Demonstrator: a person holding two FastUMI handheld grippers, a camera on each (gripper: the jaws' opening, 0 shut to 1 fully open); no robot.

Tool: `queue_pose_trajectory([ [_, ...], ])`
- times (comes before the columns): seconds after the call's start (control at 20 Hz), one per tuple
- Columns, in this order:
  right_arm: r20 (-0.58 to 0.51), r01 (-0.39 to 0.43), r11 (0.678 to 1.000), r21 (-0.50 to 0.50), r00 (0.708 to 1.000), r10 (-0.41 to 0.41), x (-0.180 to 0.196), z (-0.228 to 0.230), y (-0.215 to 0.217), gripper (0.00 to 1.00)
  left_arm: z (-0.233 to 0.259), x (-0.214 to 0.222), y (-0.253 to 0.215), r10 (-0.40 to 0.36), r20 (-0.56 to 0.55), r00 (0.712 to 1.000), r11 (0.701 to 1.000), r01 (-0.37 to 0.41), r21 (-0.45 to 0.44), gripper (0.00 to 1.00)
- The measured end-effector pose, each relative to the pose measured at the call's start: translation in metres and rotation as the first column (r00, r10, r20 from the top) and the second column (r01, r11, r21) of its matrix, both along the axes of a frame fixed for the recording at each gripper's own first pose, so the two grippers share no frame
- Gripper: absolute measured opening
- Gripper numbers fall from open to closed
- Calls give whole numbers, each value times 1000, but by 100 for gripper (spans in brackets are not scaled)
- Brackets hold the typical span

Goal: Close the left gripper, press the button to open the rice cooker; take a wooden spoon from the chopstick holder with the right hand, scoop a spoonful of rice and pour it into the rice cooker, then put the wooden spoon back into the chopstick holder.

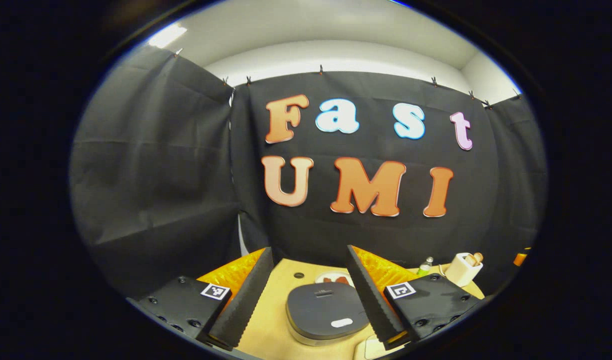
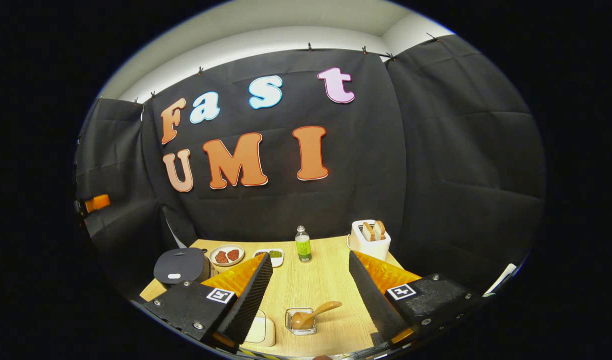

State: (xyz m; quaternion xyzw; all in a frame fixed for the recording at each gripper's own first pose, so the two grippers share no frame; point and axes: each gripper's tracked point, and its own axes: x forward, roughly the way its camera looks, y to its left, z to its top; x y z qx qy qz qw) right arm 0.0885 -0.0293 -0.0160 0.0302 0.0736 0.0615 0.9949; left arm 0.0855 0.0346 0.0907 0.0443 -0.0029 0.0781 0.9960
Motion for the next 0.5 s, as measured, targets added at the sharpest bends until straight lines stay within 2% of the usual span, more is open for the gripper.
queue_pose_trajectory([
  [0.05,5,1,1000,2,1000,-1,1,2,0,95,15,-7,4,18,36,999,999,-19,28,97],
  [0.1,10,5,1000,2,1000,-5,1,5,-1,100,24,-12,5,24,60,998,999,-27,44,97],
  [0.15,15,10,1000,1,1000,-10,0,6,-3,95,28,-15,5,23,72,997,999,-26,47,98],
  [0.2,19,14,1000,0,1000,-14,1,6,-5,95,29,-18,3,18,77,997,999,-21,40,99],
  [0.25,23,19,1000,-2,1000,-19,0,8,-6,100,29,-19,2,16,75,997,999,-18,29,99],
  [0.3,28,22,1000,-4,999,-21,1,10,-7,100,29,-21,3,15,72,997,1000,-16,18,100],
  [0.35,33,23,1000,-7,999,-23,0,11,-8,95,28,-21,4,15,73,997,1000,-16,9,94],
  [0.5,40,31,999,-12,999,-31,-2,14,-12,95,28,-21,-1,7,72,997,1000,-6,-6,94],
])
